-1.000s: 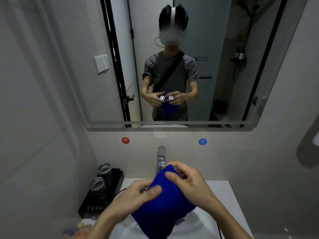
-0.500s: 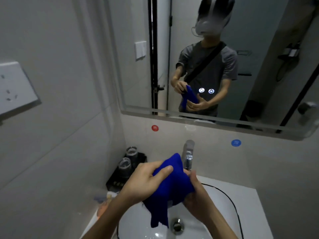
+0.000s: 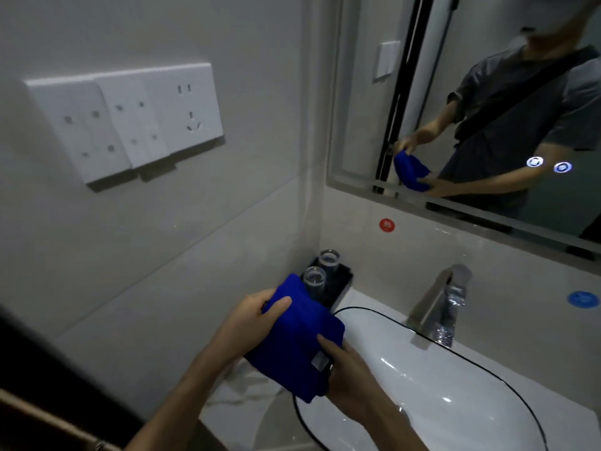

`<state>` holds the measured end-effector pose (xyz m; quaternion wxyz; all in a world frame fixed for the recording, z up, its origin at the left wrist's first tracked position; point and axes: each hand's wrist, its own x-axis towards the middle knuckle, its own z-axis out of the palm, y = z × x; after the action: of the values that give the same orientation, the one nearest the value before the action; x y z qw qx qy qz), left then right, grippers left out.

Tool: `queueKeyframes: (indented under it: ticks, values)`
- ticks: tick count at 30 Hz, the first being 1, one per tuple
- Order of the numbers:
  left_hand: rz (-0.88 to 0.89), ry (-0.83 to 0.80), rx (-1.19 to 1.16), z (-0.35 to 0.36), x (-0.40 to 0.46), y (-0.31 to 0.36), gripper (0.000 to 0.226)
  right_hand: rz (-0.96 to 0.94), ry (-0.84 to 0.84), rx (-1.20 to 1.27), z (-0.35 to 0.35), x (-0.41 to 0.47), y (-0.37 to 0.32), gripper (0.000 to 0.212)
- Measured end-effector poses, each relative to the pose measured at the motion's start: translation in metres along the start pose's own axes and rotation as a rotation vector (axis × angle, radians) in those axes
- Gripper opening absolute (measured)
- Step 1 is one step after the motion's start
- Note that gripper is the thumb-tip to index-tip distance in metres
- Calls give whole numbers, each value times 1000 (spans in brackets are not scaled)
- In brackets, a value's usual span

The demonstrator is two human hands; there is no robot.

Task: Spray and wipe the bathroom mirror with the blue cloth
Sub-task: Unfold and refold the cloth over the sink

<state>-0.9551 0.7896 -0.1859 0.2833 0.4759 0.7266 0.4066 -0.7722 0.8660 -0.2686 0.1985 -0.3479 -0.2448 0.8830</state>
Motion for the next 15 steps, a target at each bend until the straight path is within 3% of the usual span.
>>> queueKeyframes:
  ticks: [2, 6, 10, 15]
  values:
    - [-70, 23, 156, -8, -5, -33, 41, 66, 88, -80, 12, 9, 15, 50]
    - [-193, -45, 319, -16, -14, -88, 27, 184, 147, -175, 33, 26, 51, 37]
    - [-302, -137, 354, -9, -21, -136, 32, 290, 204, -263, 47, 40, 89, 42]
    - [-423, -232, 333, 7, -26, -178, 35, 403, 314, -154, 45, 54, 117, 48]
